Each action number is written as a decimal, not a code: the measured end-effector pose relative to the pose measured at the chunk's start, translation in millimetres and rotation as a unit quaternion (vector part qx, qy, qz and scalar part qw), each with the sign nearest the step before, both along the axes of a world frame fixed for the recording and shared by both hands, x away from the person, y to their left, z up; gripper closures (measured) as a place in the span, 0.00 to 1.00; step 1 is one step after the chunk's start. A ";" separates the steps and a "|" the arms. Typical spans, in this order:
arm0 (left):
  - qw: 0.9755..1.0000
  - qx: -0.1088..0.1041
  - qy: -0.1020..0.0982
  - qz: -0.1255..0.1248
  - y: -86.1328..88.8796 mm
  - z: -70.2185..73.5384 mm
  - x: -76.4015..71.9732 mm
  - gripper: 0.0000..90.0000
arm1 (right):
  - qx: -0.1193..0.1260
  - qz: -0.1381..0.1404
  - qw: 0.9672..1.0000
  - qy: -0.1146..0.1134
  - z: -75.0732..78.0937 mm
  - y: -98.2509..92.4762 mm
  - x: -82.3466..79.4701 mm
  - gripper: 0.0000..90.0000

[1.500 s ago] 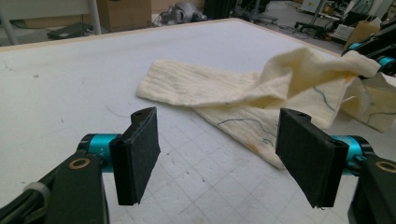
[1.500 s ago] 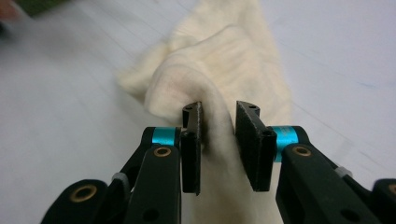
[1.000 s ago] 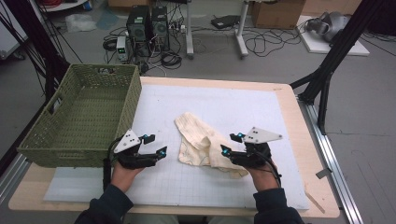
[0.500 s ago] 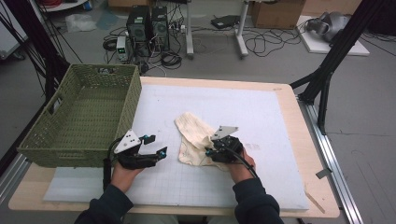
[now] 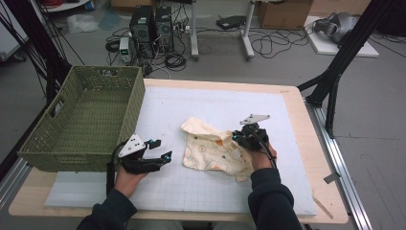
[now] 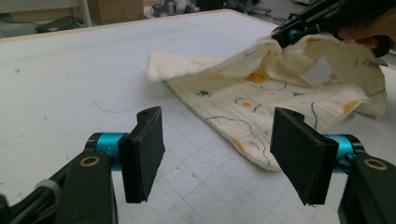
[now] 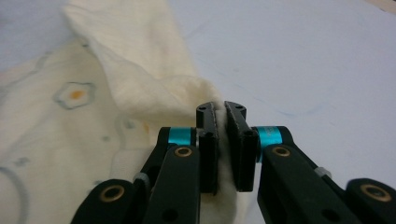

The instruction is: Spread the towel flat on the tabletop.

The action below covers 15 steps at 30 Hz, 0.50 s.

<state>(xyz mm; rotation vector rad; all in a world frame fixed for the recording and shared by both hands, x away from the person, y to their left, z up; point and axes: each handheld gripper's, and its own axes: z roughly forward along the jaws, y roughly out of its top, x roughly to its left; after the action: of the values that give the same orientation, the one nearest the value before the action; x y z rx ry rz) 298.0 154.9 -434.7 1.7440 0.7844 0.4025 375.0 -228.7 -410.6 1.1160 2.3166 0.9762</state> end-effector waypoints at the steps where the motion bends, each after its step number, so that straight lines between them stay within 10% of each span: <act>1: 1.000 0.000 0.001 -0.001 -0.2 -0.2 0.0 0.39 | 0.000 -0.009 1.000 0.004 -2.0 -3.9 3.3 0.93; 9: 1.000 0.003 0.001 -0.003 -0.7 -0.7 -0.1 0.39 | -0.042 -0.083 0.995 0.027 -19.6 -25.4 17.7 0.77; 15: 1.000 0.003 0.003 -0.002 0.1 -1.7 0.8 0.39 | -0.001 -0.071 0.997 -0.028 0.1 -32.4 5.5 0.64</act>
<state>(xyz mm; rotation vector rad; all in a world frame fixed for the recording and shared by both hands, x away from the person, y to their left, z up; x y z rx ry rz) 298.8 155.0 -436.4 1.7533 0.7845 0.3981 380.5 -261.1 -410.5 1.2194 2.1610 0.9390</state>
